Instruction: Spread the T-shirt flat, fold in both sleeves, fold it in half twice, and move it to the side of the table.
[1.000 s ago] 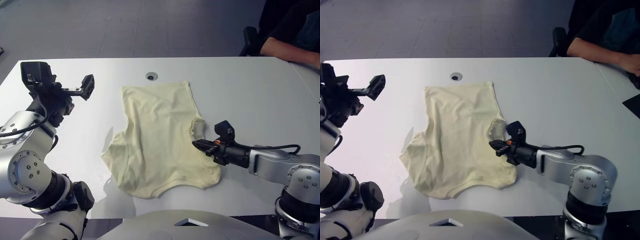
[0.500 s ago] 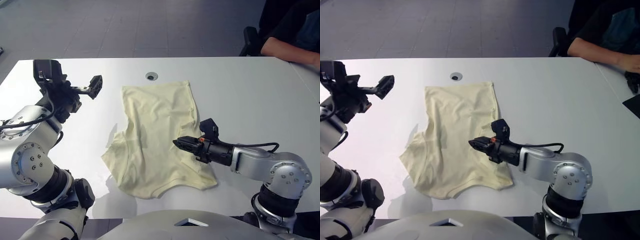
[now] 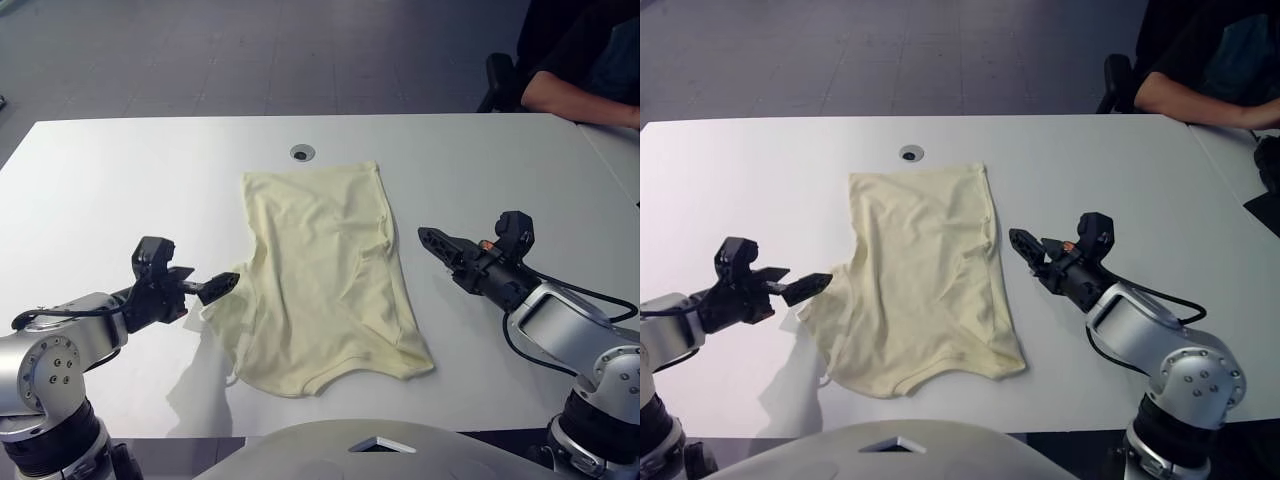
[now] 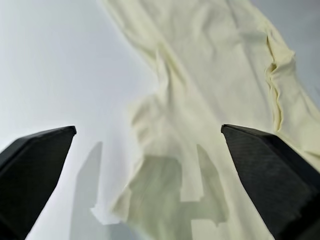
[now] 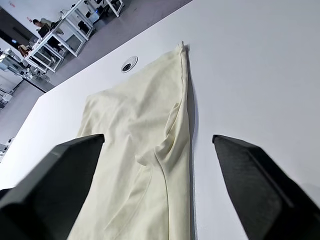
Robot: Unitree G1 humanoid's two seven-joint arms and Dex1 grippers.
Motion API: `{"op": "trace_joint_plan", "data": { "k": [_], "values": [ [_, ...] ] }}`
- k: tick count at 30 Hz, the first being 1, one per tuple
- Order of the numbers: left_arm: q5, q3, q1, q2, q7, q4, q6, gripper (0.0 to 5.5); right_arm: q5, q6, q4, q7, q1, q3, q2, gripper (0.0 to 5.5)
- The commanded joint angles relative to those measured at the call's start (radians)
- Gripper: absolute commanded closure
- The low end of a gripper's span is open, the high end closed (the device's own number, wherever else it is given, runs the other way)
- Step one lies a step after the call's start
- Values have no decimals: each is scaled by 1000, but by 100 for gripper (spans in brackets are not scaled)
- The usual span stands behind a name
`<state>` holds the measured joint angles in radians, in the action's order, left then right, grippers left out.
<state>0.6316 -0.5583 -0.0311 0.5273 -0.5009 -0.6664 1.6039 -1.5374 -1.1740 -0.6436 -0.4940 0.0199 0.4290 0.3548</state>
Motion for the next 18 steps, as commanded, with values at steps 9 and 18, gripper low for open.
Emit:
{"op": "trace_joint_plan", "data": {
  "k": [9, 18],
  "values": [
    [38, 29, -251, 64, -110, 114, -95, 10, -144, 207, 6, -77, 48, -113, 194, 11],
    [61, 67, -260, -49, -80, 168, -168, 157, -184, 282, 51, -69, 10, -196, 297, 10]
  ]
}}
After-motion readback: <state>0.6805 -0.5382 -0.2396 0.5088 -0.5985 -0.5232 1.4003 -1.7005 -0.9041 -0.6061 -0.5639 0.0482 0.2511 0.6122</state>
